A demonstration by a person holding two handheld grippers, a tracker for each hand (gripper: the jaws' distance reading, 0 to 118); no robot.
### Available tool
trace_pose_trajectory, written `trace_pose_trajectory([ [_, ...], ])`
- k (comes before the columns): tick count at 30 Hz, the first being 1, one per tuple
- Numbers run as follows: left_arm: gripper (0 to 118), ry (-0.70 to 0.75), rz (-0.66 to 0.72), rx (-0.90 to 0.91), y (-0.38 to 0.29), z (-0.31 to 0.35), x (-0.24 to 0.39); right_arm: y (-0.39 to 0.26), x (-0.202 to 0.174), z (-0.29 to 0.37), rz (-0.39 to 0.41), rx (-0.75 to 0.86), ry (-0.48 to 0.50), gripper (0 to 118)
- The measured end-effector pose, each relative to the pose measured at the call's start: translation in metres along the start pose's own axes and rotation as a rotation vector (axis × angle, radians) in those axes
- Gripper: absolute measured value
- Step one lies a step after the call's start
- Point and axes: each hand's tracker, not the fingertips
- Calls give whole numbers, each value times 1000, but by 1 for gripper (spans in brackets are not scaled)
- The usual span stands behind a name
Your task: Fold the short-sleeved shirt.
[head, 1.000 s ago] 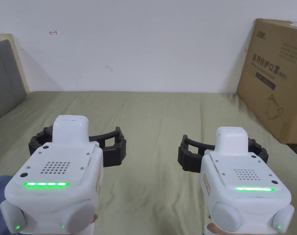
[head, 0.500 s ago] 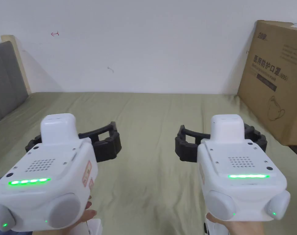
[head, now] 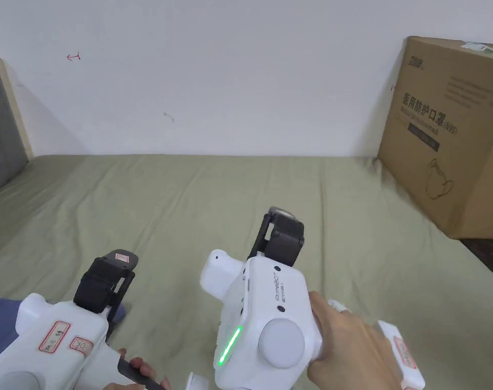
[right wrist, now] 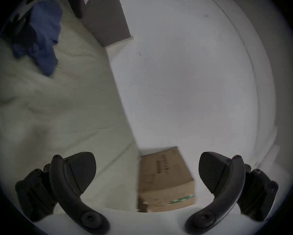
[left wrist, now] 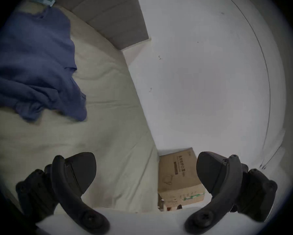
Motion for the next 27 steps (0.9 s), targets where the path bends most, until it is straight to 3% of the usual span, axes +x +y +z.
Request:
trace_pose_trajectory([
  [4,117,6,-394,55,6,5,60,-6,42,-3,-424,-28,41,117],
  [8,117,7,-972,132,-10,12,125,-43,81,0,-1057,0,82,117],
  [9,117,15,-1060,150,-17,12,132,-55,80,-3,-1135,-14,88,117],
  [10,117,25,-1111,158,-22,14,136,-64,76,-4,-1159,-30,70,117],
  [12,117,4,-1071,162,-27,18,135,-79,69,-5,-1148,-60,32,117],
  [18,117,50,-1202,182,-37,18,128,-76,80,16,-1115,50,-79,117],
  [23,117,107,-1235,213,-40,25,139,-60,86,26,-1005,58,-103,117],
  [27,107,63,-1202,198,-36,31,136,-58,78,33,-979,38,-101,117],
])
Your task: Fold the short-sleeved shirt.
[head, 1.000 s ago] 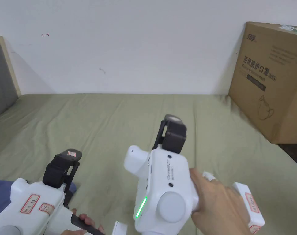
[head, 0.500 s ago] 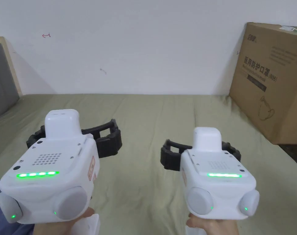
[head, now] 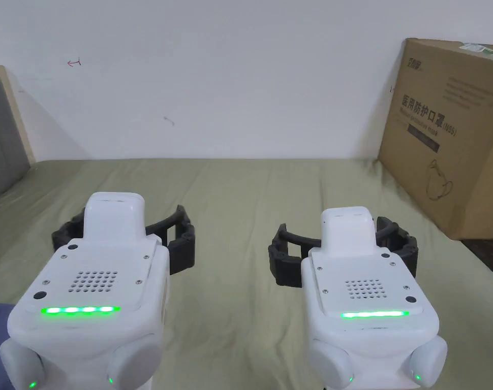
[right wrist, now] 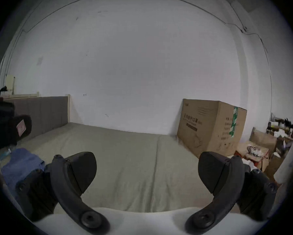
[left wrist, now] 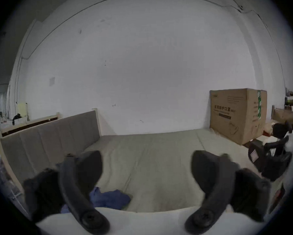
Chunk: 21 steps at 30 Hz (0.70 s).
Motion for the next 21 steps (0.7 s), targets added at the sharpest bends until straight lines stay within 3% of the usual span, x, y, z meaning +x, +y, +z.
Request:
trace_pose_trajectory([
  [2,76,15,-11,5,-3,1,3,-6,0,3,-24,10,35,115],
  [3,44,42,-52,17,-4,2,5,-7,-3,2,-13,7,23,103],
  [4,22,57,-66,23,-5,4,8,-8,-6,-1,10,-15,-32,80],
  [5,9,48,-67,23,-6,5,8,-9,-6,-3,8,-26,-43,46],
  [6,6,23,-69,15,-5,6,6,-9,-3,-2,-13,-25,-25,13],
  [8,0,-22,-38,4,-6,5,4,-9,0,-2,-65,-50,8,12],
  [12,0,-31,0,-24,-6,2,1,-8,-1,-4,-48,-60,-16,3],
  [21,0,-45,34,-51,-7,1,-10,1,-8,-5,-50,-55,39,3],
])
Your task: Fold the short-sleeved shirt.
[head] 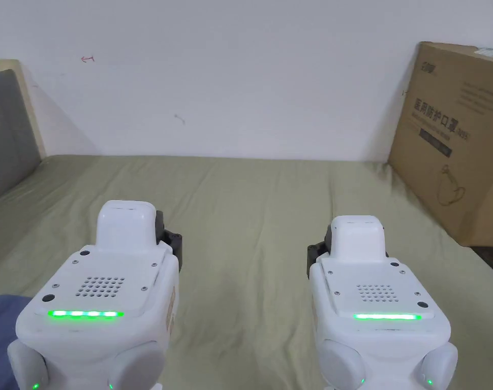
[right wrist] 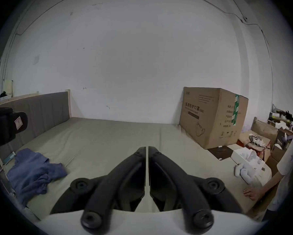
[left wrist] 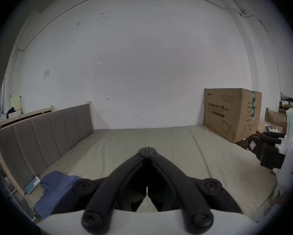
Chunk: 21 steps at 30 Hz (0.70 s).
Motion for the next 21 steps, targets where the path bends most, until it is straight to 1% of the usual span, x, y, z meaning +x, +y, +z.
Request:
trace_pose_trajectory([
  [2,0,23,10,6,2,4,-8,6,-10,-1,13,13,29,3],
  [4,0,57,8,9,6,9,-20,13,-23,-3,20,26,83,3],
  [7,0,136,29,10,9,25,-51,21,-52,-9,1,18,196,3],
  [9,0,220,41,10,9,38,-77,25,-77,-10,-6,10,282,3],
  [12,0,337,29,4,9,58,-111,25,-115,-6,31,10,395,3],
  [14,0,376,36,-13,8,67,-129,23,-138,-2,52,-7,454,3],
  [17,0,415,56,-33,4,75,-149,21,-160,5,51,-36,515,3],
  [19,0,437,60,-49,-1,75,-156,17,-169,5,43,-52,535,3],
  [21,0,457,51,-83,-6,69,-162,14,-176,4,52,-69,549,3],
])
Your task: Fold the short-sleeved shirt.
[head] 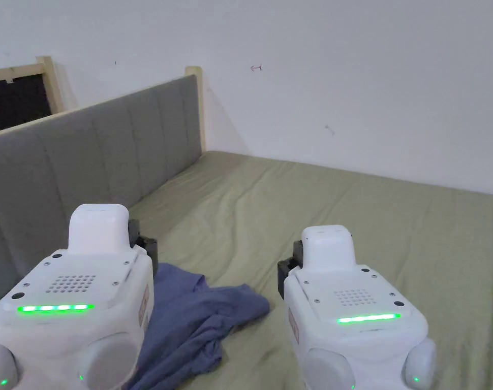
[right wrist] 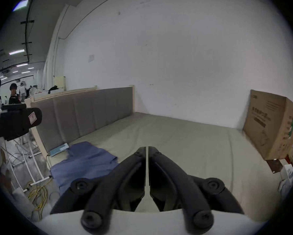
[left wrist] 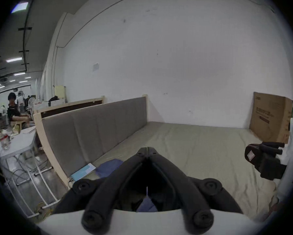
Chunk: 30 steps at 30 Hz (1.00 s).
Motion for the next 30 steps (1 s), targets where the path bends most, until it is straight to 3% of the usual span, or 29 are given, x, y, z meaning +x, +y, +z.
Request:
trace_pose_trajectory([
  [3,0,-18,15,-50,-13,-19,-4,-4,-1,-5,9,-27,3,3],
  [4,7,-43,43,-59,-19,-26,-6,-6,0,-6,11,-33,0,3],
  [5,28,-52,56,-96,-25,-35,-6,-8,2,-8,11,-42,-4,3],
  [6,61,-77,55,-138,-31,-44,-4,-10,4,-11,8,-52,-9,3],
  [7,77,-80,64,-155,-39,-54,-3,-12,7,-13,3,-63,-15,3],
  [9,106,-67,46,-216,-57,-77,0,-17,12,-19,-10,-91,-17,3],
  [11,117,-55,57,-284,-76,-102,3,-25,18,-29,-26,-116,-26,3],
  [16,117,-76,-23,-529,-129,-175,26,-41,31,-50,-32,-190,-59,3],
  [19,114,-161,-24,-724,-163,-207,39,-47,40,-56,-53,-235,-76,3],
  [23,93,-154,-71,-910,-205,-231,54,-55,54,-65,-91,-283,-94,3],
  [24,85,-139,-40,-828,-198,-227,50,-56,58,-65,-100,-290,-98,3],
  [26,83,-134,-5,-875,-187,-228,45,-58,64,-63,-111,-296,-100,3],
  [27,65,-136,6,-863,-183,-227,42,-61,67,-63,-116,-297,-104,3],
  [28,30,-116,31,-846,-181,-230,39,-62,70,-63,-123,-301,-109,3],
  [29,7,-72,52,-861,-179,-230,34,-63,73,-62,-136,-306,-118,3],
  [30,7,-130,117,-906,-177,-232,30,-64,76,-60,-158,-312,-124,3],
])
